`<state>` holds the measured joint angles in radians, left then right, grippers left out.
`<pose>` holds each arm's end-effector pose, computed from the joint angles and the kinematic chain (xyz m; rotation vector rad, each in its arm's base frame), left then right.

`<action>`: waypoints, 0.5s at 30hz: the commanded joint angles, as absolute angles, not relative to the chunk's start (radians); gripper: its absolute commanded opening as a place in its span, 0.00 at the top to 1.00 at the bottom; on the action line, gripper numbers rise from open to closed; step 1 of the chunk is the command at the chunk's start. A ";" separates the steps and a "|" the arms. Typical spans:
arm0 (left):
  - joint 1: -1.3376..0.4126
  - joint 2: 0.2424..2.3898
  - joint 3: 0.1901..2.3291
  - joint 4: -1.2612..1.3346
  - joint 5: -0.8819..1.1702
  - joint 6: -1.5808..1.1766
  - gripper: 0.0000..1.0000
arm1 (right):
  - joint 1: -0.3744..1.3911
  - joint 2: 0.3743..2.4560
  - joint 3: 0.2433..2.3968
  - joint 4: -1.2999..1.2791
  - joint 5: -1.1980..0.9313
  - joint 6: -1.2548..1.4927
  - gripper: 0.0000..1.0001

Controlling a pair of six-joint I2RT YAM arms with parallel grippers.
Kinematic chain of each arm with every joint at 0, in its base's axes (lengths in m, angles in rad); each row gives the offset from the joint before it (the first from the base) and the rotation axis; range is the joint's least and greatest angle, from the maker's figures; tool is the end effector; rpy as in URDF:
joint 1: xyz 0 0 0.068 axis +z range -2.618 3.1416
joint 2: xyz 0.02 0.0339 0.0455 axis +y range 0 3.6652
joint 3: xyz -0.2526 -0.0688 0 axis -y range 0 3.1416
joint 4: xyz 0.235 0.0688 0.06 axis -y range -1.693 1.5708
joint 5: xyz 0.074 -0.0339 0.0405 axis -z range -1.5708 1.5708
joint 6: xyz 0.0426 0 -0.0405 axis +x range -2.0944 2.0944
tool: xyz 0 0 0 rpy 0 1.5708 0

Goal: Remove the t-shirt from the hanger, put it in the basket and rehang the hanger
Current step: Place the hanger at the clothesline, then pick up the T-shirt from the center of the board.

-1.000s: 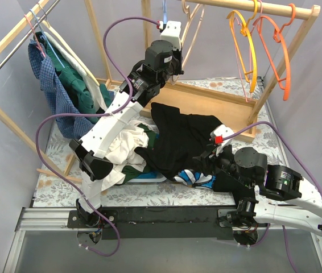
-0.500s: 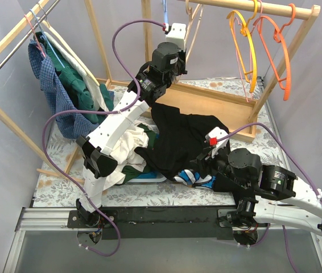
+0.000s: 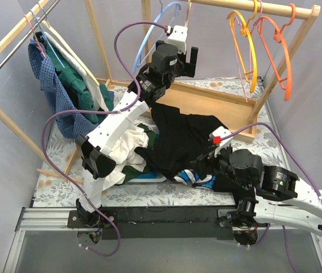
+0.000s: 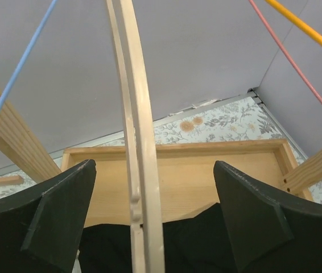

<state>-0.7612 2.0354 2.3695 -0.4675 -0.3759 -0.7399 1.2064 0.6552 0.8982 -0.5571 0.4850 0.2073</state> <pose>0.3352 -0.2978 0.4580 -0.2704 1.7393 -0.7944 0.0683 0.1233 0.3477 -0.5947 1.7842 0.5253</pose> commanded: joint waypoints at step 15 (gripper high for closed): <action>-0.928 1.545 1.976 -0.489 -0.304 -0.778 0.02 | 1.178 0.785 0.824 -0.690 0.657 0.489 0.02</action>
<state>-0.9260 1.6932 2.0823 -0.4629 -0.3031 -0.7361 1.2018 0.7872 0.8684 -0.7521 0.6697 0.4370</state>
